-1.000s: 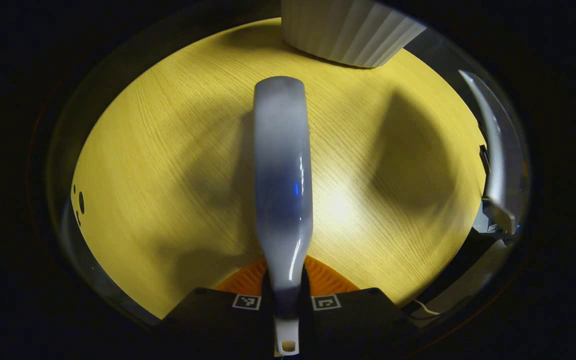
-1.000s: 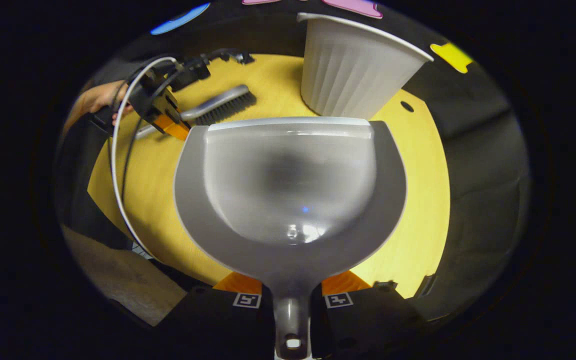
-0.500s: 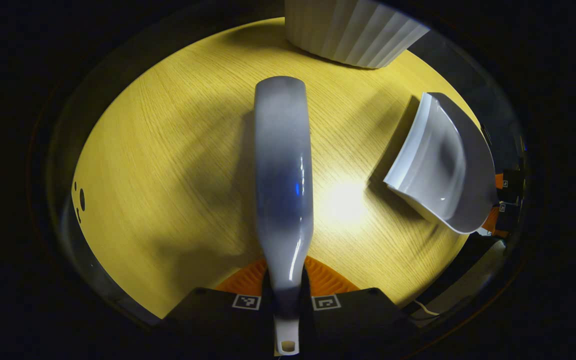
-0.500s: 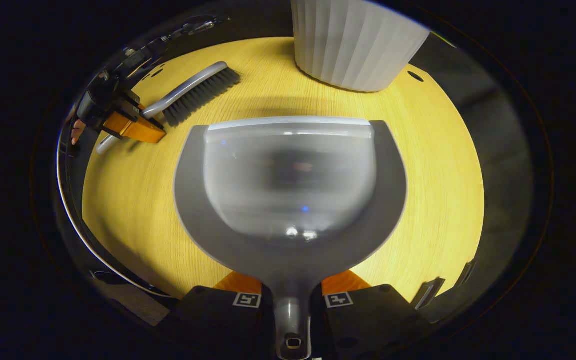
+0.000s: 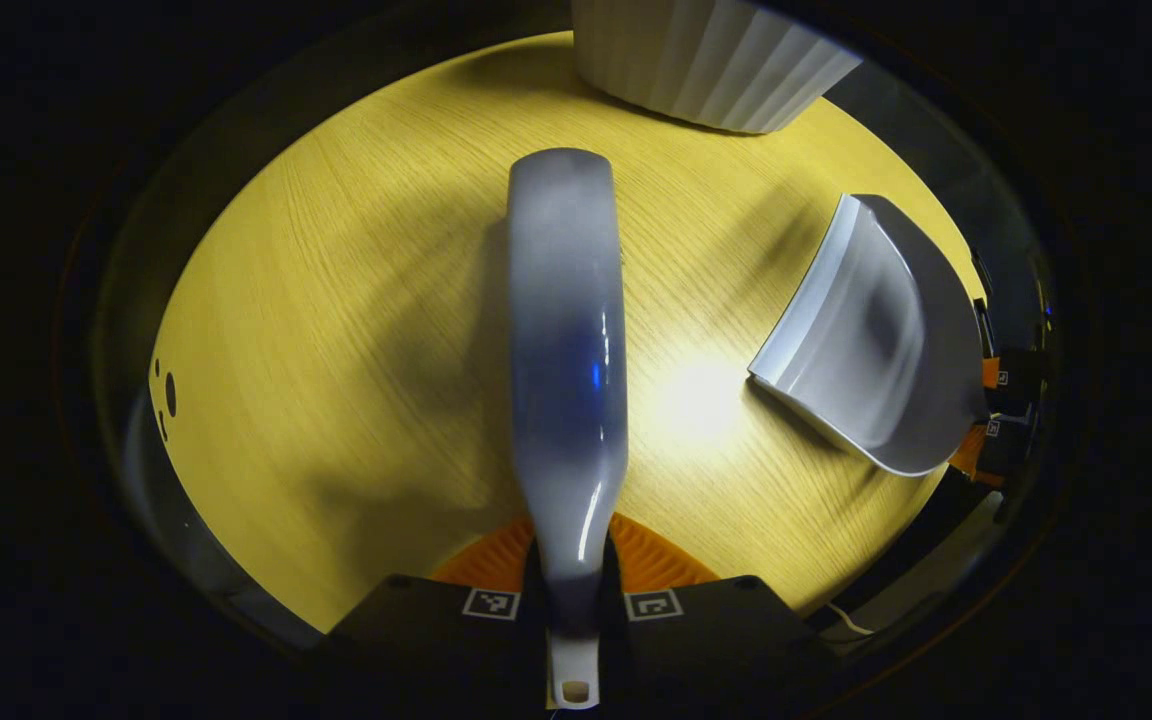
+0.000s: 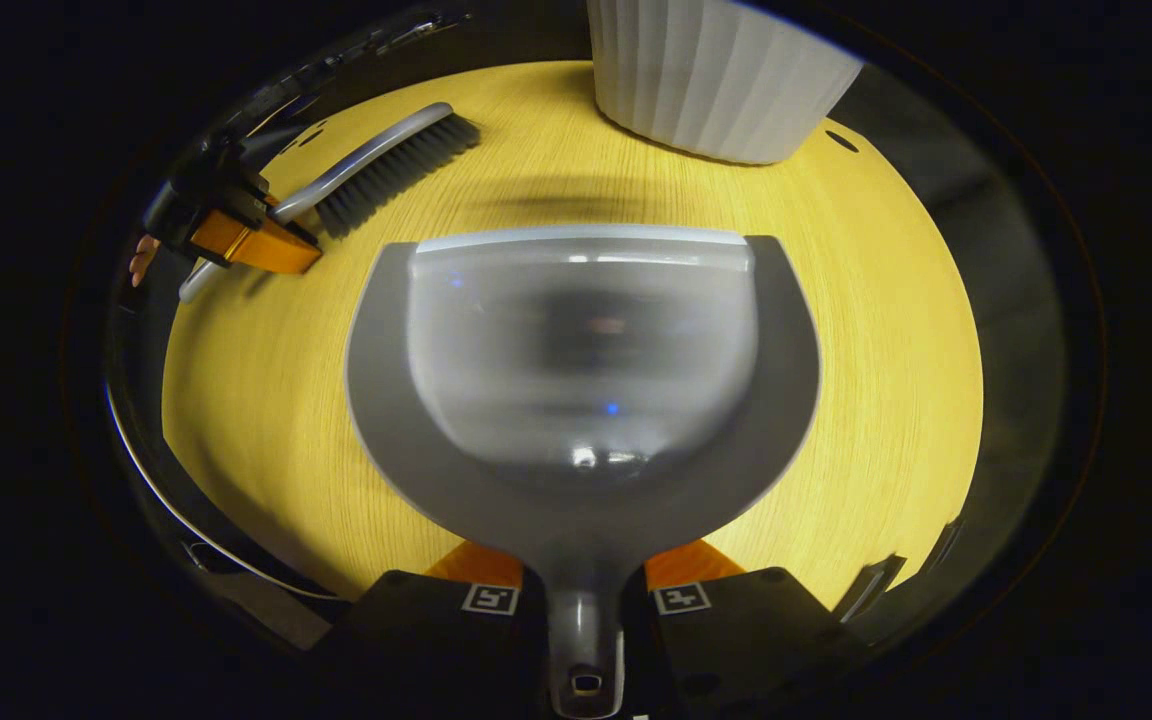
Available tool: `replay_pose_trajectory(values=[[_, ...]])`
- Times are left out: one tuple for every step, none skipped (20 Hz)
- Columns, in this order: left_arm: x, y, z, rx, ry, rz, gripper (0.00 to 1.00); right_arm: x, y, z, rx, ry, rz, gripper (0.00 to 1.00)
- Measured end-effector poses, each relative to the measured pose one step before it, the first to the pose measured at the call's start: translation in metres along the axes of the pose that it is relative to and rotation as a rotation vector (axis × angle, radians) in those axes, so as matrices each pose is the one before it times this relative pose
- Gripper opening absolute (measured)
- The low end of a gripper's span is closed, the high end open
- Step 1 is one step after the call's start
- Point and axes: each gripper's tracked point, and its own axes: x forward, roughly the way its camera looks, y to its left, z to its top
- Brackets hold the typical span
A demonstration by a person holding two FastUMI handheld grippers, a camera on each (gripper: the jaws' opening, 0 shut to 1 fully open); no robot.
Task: Pick up the small broom and dustpan from the desktop, sweep the trash into the dustpan with the broom, and then empty the trash into the garbage bin.
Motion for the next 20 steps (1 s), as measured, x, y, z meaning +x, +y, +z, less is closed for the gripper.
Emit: replay_pose_trajectory(values=[[0.00012, 0.00009, -0.00082, 0.00302, 0.00616, 0.00330, 0.24, -0.00019, -0.00061, -0.00079, -0.00255, 0.00685, 0.00326, 0.28], [-0.00005, -0.00063, 0.00044, -0.00114, -0.00030, 0.00220, 0.26, 0.00035, 0.00033, -0.00009, -0.00948, 0.00193, 0.00423, 0.36], [-0.00060, 0.00099, 0.00001, -0.00266, -0.00104, 0.00409, 0.27, -0.00052, -0.00013, 0.00013, -0.00989, -0.00134, 0.00644, 0.37], [0.00223, 0.00126, -0.00150, -0.00186, -0.00086, 0.00379, 0.28, 0.00136, 0.00203, -0.00011, -0.00393, -0.00188, 0.01229, 0.40], [-0.00441, 0.00436, 0.00215, -0.00118, 0.00374, 0.00907, 0.29, -0.00067, 0.00134, 0.00165, -0.00306, 0.00175, 0.00853, 0.42], [-0.00194, 0.00290, -0.00043, -0.00002, 0.00467, 0.00474, 0.39, 0.00108, 0.00110, 0.00111, -0.00783, 0.00318, -0.00049, 0.54], [-0.00105, 0.00160, -0.00096, 0.00057, 0.00284, 0.00037, 0.39, -0.00116, 0.00187, -0.00228, -0.00953, 0.00452, -0.00058, 0.65], [0.00131, 0.00274, -0.00647, -0.00022, 0.01448, 0.00936, 0.52, -0.00078, 0.00085, -0.00126, -0.00941, 0.00361, -0.00116, 0.64], [-0.00020, 0.00140, -0.00660, -0.00519, 0.01250, 0.00108, 0.61, 0.00068, -0.00039, 0.00008, 0.00165, -0.00231, -0.00998, 0.66], [-0.00080, 0.00085, -0.00670, -0.00520, 0.01038, 0.00025, 0.60, -0.00275, 0.00141, -0.00089, 0.00868, 0.00121, 0.00156, 0.69], [-0.00165, 0.00243, -0.00173, -0.00161, -0.01515, 0.00352, 0.60, -0.00379, 0.00236, -0.00050, 0.00843, -0.00482, 0.01197, 0.69], [-0.00515, 0.00110, 0.00199, -0.00104, -0.03339, -0.00212, 0.69, -0.00614, 0.00088, 0.00239, 0.00436, -0.01272, 0.01053, 0.70], [-0.00669, 0.00220, 0.00448, 0.00528, -0.03868, 0.00840, 0.70, -0.00685, -0.00237, 0.00178, -0.00018, -0.01126, -0.00114, 0.70], [-0.00868, 0.00483, 0.00454, 0.01771, -0.03498, 0.01981, 0.72, -0.00719, -0.00459, 0.00423, -0.00065, -0.01661, -0.00770, 0.70], [-0.00942, 0.00575, 0.00360, 0.02289, -0.03147, 0.02451, 0.72, -0.00926, -0.00449, 0.00446, 0.00266, -0.01778, -0.00487, 0.71], [-0.00874, 0.00216, 0.00322, 0.02455, -0.03118, 0.02219, 0.72, -0.00958, -0.00346, 0.00224, 0.00897, -0.01222, 0.00215, 0.70], [-0.00811, -0.00087, 0.00201, 0.02221, -0.03324, 0.01424, 0.72, -0.01032, -0.00235, 0.00087, 0.01109, -0.02018, 0.00565, 0.70], [-0.00649, -0.00125, 0.00224, 0.01613, -0.03092, 0.01248, 0.72, -0.00985, -0.00243, 0.00145, 0.00421, -0.01593, 0.00858, 0.68], [-0.01095, 0.00095, 0.00473, 0.01037, -0.03434, 0.01571, 0.72, -0.01099, -0.00193, 0.00511, 0.00379, -0.03300, 0.00657, 0.67], [-0.00746, 0.00082, 0.00333, 0.00383, -0.02842, 0.00486, 0.69, -0.01079, -0.00409, 0.00751, 0.00158, -0.03423, -0.00569, 0.58]])
